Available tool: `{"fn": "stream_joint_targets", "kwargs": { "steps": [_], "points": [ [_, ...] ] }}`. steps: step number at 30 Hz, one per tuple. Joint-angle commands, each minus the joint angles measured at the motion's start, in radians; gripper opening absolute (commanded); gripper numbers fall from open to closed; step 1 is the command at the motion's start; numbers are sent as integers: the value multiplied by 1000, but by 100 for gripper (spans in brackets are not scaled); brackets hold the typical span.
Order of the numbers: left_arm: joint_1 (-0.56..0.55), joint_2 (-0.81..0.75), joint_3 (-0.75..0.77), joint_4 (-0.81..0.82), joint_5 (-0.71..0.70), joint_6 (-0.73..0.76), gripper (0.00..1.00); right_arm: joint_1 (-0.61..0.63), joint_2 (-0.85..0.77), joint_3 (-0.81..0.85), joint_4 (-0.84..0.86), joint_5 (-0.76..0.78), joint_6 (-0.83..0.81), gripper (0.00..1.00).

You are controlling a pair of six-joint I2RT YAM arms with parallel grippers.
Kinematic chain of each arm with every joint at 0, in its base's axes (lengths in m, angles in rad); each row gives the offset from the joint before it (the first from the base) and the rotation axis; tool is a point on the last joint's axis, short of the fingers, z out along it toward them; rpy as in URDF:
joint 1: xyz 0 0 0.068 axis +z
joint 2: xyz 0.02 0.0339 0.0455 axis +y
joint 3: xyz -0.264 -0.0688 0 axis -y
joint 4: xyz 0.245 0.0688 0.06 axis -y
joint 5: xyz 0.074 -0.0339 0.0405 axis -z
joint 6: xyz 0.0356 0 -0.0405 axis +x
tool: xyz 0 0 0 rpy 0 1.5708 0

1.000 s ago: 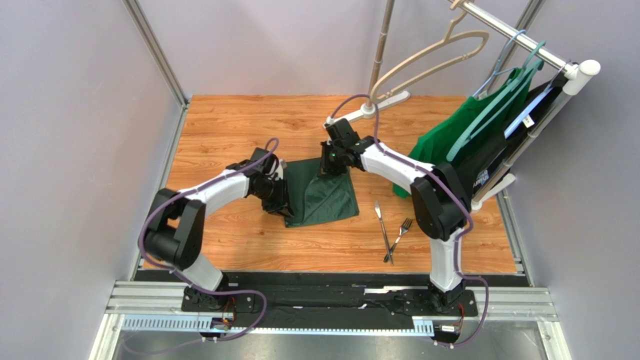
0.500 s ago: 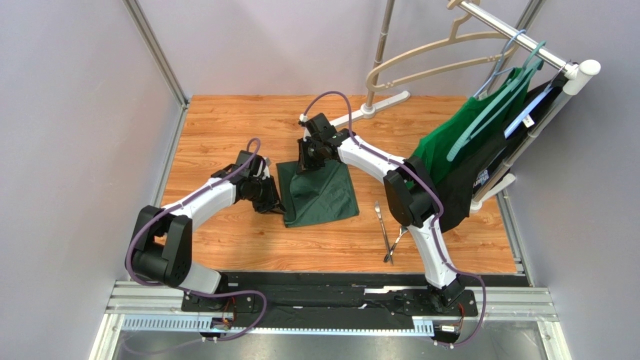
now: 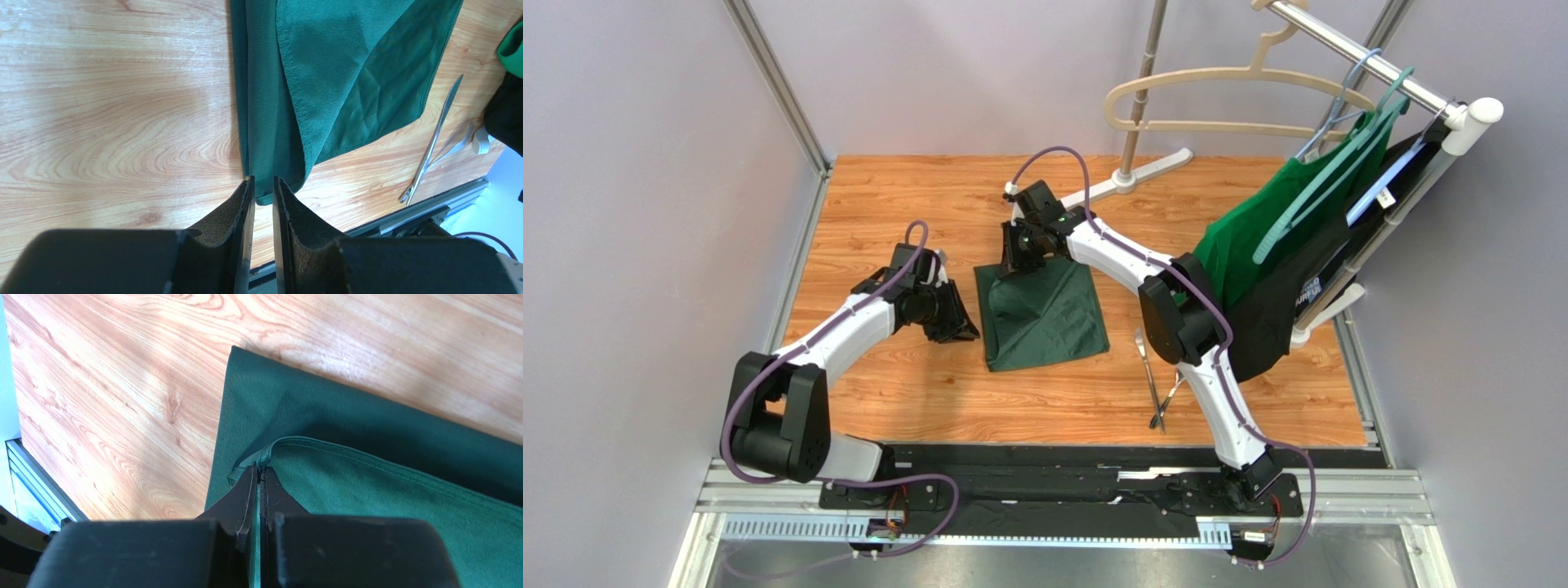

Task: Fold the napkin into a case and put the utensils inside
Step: Fold the top corner of the square-folded napkin at the center of the board.

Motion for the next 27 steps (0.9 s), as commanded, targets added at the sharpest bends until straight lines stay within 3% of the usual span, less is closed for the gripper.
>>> {"fn": "stream_joint_targets", "kwargs": {
  "steps": [1, 27],
  "points": [
    [18, -37, -13, 6, 0, 3, 25, 1, 26, 66, 20, -15, 1, 0],
    [22, -22, 6, 20, 46, 20, 23, 2, 150, 223, -7, -69, 10, 1]
  ]
}}
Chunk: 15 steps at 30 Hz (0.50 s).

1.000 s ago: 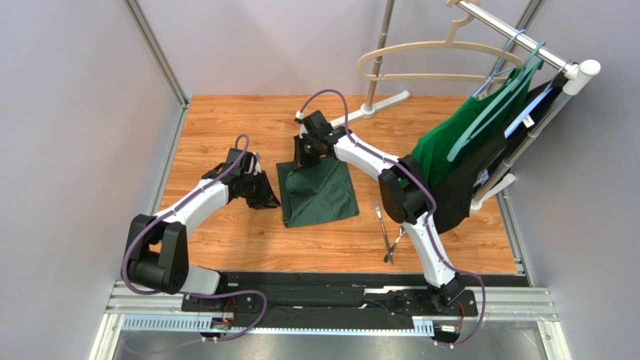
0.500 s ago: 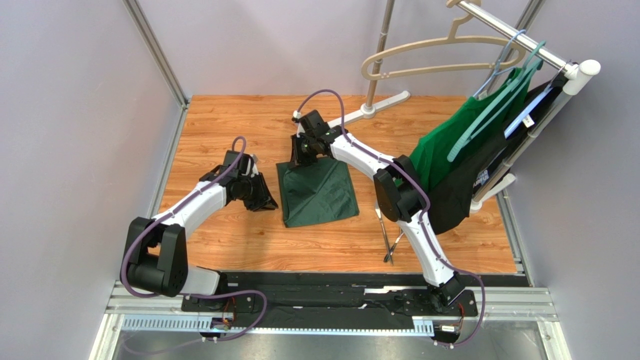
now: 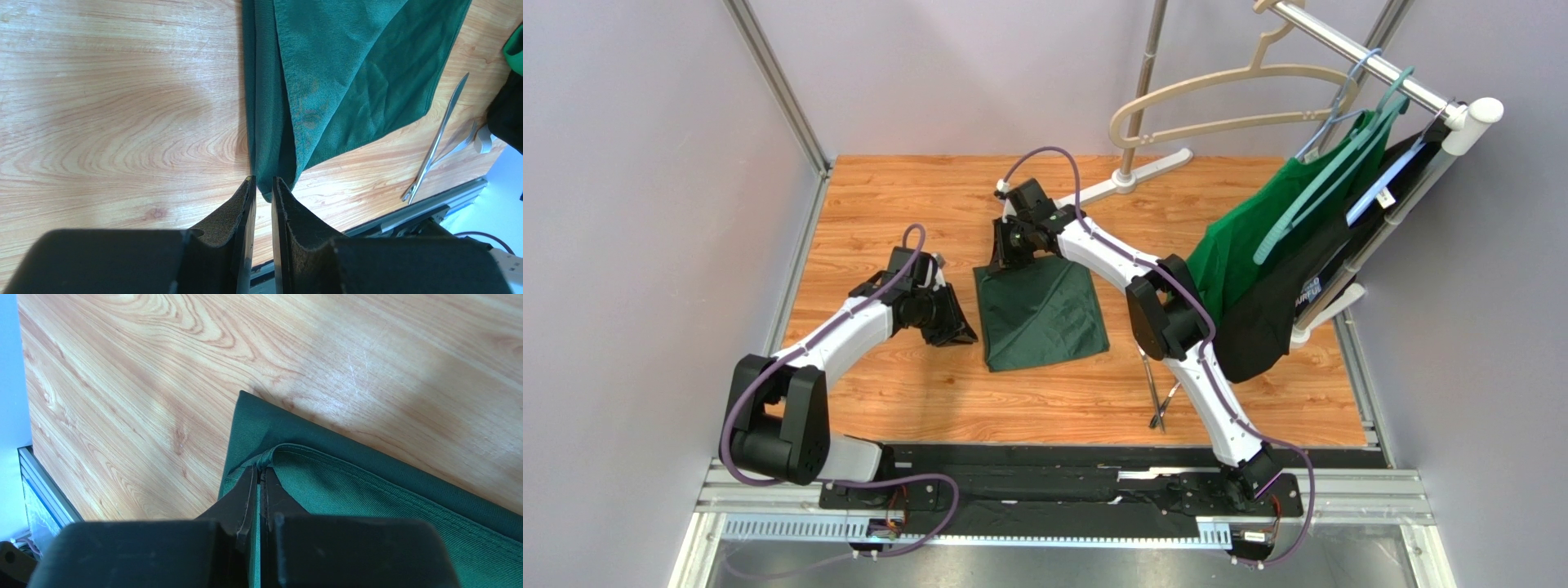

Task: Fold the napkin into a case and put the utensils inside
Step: Fold the top corner of the square-folded napkin at the center of the board.

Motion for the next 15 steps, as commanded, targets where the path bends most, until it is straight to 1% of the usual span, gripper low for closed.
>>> {"fn": "stream_joint_targets", "kwargs": {
  "steps": [1, 2, 5, 6, 7, 8, 9, 12, 13, 15],
  "points": [
    [4, -4, 57, 18, 54, 18, 23, 2, 7, 32, 7, -34, -5, 1],
    [4, 1, 68, 19, 63, 16, 23, 2, 4, 20, 5, -32, -11, 2],
    [4, 39, 114, 24, 94, 18, 23, 1, -7, 11, 7, -31, -17, 8],
    [4, 65, 126, 30, 104, 18, 22, -1, -9, 11, 4, -29, -21, 14],
    [4, 78, 146, 34, 127, 19, 22, 1, -15, 11, 2, -28, -20, 18],
    [4, 102, 154, 41, 141, 15, 21, -1, -19, 14, 2, -26, -20, 26],
    [3, 113, 160, 57, 173, 12, 20, -1, -21, 27, -8, -23, -18, 37],
    [-9, 147, 185, 86, 196, -5, 19, -12, -35, 67, -53, -42, -26, 45],
    [-14, 156, 191, 97, 201, -10, 19, -24, -47, 60, -67, -26, -20, 46],
    [-31, 182, 205, 111, 207, -22, 19, -45, -120, 19, -88, -26, -12, 49]
  ]
}}
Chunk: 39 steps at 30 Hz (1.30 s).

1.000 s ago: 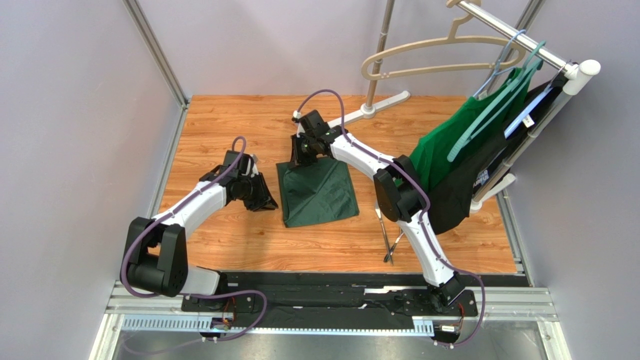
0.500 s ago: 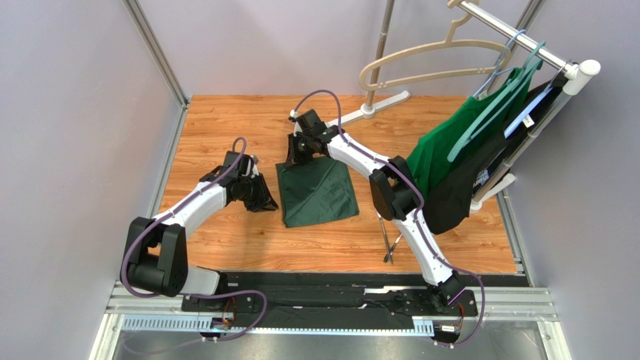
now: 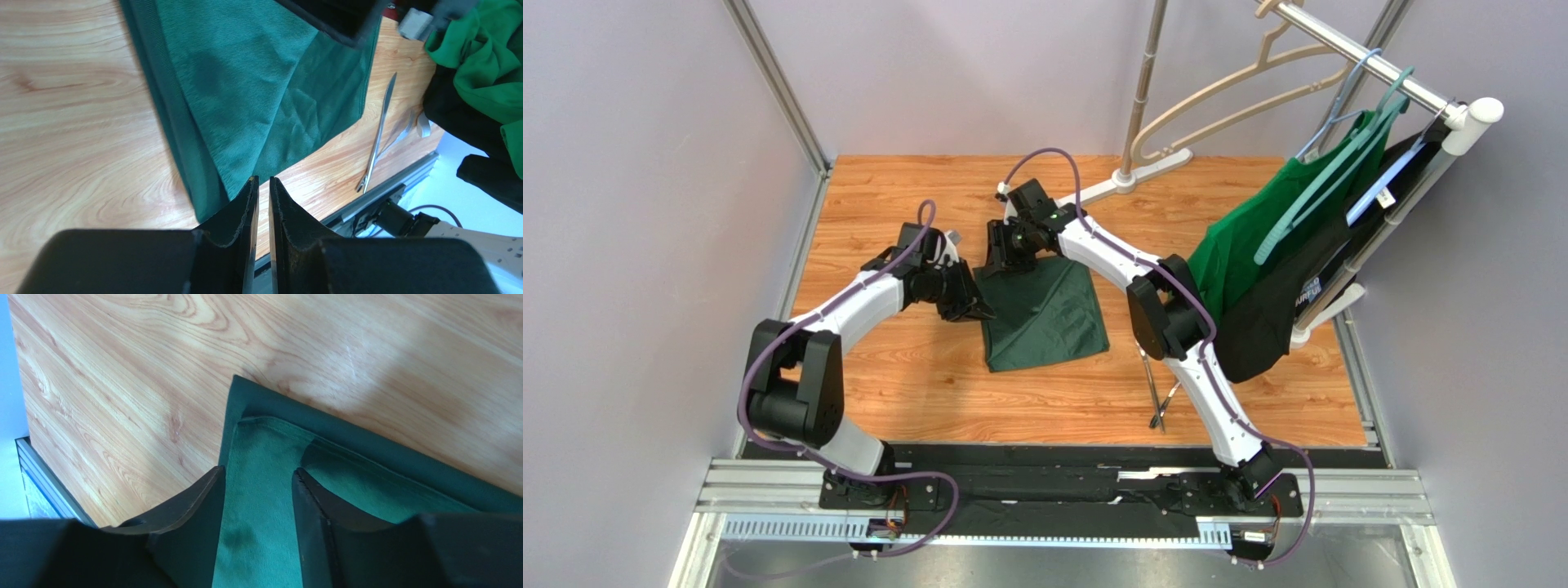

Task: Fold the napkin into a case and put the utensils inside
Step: Fold the top corner of the square-folded napkin at the center of the board.

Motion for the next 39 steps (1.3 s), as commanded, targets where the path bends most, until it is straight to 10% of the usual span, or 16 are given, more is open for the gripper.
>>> {"fn": "stream_joint_targets", "kwargs": {
  "steps": [1, 11, 23, 39],
  "points": [
    [-31, 43, 67, 59, 58, -20, 19, -56, -156, -61, -49, -2, -14, 50],
    [-78, 168, 112, 38, 15, 15, 16, -160, -466, -582, 117, -71, -65, 49],
    [-78, 139, -15, 64, -40, 29, 13, -241, -296, -484, 216, -128, -57, 29],
    [-81, -24, -9, -27, 12, 77, 23, -274, -228, -418, 230, -157, -51, 28]
  ]
}}
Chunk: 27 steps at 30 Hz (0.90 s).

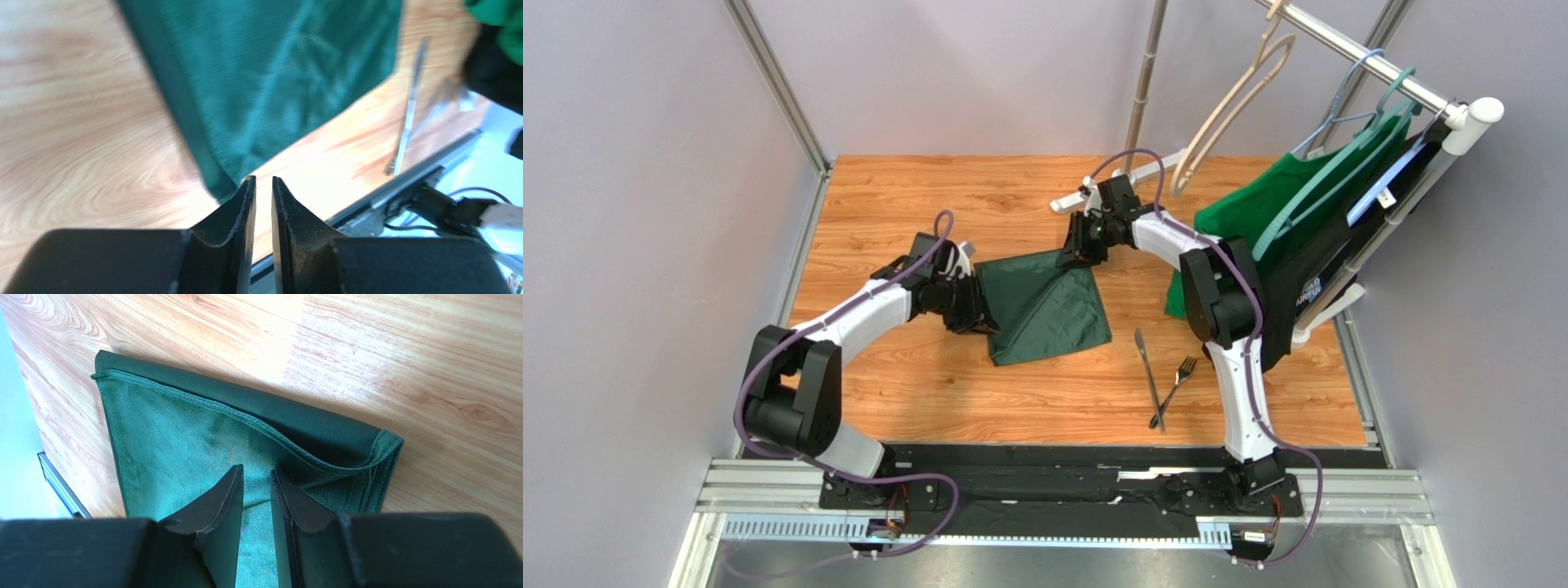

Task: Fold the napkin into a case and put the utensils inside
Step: Fold the top corner of the square-folded napkin at the center of the board.

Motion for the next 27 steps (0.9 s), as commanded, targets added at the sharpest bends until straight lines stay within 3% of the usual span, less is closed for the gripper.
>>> {"fn": "stream_joint_targets", "kwargs": {
  "steps": [1, 11, 18, 25, 27],
  "points": [
    [-5, 18, 35, -3, 66, 10, 22, 0, -40, 28, 23, 1, 2, 28],
    [-11, 88, -135, 144, 86, -4, 14, -25, 22, 76, 11, 8, 7, 29],
    [-17, 52, -177, 136, 55, 11, 14, -37, 94, 162, -14, 8, 5, 29],
    [-20, 13, -150, 110, 80, -9, 17, -39, 135, 278, -83, 30, -15, 29],
    [-19, -37, -117, 65, 61, -13, 25, -31, 129, 326, -121, 44, -41, 30]
  ]
}}
